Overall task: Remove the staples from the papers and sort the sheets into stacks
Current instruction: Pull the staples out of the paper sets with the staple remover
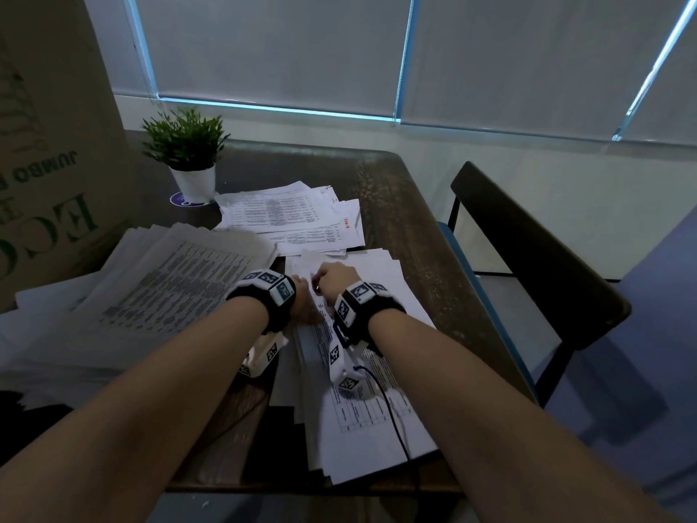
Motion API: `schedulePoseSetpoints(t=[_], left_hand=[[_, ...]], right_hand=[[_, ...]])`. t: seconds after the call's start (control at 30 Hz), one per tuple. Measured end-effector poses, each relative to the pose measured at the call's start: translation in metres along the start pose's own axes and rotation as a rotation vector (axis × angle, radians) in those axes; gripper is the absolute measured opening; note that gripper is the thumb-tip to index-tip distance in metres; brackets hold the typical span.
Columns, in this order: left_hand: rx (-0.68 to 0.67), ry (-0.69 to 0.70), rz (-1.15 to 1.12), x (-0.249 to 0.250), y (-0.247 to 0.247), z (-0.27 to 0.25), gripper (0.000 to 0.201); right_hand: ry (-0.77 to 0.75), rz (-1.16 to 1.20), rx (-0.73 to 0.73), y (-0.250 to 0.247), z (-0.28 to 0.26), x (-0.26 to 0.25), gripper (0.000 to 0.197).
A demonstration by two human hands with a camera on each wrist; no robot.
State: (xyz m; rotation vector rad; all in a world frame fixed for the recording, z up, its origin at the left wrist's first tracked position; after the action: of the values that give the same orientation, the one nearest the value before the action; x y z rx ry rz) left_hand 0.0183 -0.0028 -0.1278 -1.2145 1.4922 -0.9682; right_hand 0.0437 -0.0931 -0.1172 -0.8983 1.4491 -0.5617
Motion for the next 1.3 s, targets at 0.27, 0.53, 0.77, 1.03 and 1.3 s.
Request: schedulePoseSetpoints(t=[0.27,0.53,0.77,1.03,1.3], left_hand=[[-0.079,0.011,-0.090,0.003,0.004,0.004,0.082],[-0.024,0.069,-0.409,-0.008,-0.019,0.012,0.083],[-0.163,0.019,-1.121,-0.027,-0.017,0.016,0.073],[-0.471,0.269,-1.172,0.012,0.001,-0.041,0.032],[0.234,-0.145,-1.345,-0.065,-0.066,-0.030,0.038]], right_hand=[[0.231,0.715,0.335,-0.021,-0.008,0.073,0.033],[0.355,1.245,0.662,-0.044,-0.028,0.135,0.041],[0.335,1.327,0.686,-0.045,-0.030,0.139,0.037],[0.324,1.337,0.665,-0.047,-0.031,0.134,0.044],[0.347,1.424,0.682,-0.065,-0.030,0.139,0.044]])
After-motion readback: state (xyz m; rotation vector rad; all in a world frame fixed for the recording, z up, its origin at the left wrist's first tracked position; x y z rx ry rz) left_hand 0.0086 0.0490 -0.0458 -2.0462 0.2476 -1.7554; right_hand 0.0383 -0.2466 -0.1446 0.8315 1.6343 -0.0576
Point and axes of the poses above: each hand's wrist, its own z-axis towards the middle knuckle, its own y-axis out of the palm, x = y × z, the point moved 6 cm from there along z, towards the middle knuckle, and after that the axes turned 3 degrees about z, right-handed, at the moved point
